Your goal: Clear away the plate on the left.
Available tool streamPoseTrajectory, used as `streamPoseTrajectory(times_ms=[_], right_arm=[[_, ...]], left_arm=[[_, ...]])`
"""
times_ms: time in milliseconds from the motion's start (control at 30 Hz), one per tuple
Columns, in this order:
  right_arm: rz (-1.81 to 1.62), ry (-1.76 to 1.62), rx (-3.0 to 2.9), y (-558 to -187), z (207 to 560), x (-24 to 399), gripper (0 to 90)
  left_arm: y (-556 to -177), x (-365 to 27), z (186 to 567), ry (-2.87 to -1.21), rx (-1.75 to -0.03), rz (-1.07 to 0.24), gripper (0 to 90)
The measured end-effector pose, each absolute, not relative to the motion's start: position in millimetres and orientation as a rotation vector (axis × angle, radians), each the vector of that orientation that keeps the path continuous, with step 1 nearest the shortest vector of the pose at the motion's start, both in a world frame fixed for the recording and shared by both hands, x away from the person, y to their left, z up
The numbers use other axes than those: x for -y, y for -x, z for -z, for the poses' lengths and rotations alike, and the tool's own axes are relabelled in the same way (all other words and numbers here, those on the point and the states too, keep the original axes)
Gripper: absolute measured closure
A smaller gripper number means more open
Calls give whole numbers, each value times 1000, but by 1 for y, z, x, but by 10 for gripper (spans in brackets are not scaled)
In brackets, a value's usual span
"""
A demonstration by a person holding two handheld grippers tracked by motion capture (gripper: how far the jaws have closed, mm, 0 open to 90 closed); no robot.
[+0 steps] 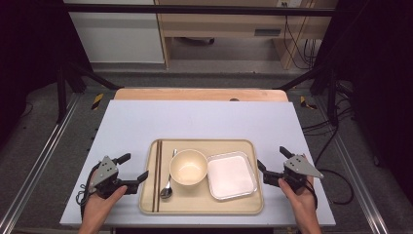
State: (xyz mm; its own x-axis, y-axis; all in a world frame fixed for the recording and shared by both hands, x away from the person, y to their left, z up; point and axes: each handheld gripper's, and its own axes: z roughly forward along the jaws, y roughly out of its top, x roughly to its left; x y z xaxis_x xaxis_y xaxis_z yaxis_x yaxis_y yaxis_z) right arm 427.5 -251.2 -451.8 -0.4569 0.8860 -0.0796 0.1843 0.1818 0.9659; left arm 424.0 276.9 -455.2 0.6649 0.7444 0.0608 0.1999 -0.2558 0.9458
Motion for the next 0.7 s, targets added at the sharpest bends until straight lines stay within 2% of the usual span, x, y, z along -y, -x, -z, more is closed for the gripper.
streamPoseTrajectory(times_ms=[333, 700], right_arm=[[-1297, -998, -1793, -427, 455, 248, 79], [-1249, -1027, -1813, -432, 463, 240, 79]], left_arm=[[-442, -276, 457, -1810, -720, -644, 82], [-453, -278, 465, -1783, -797, -648, 70]])
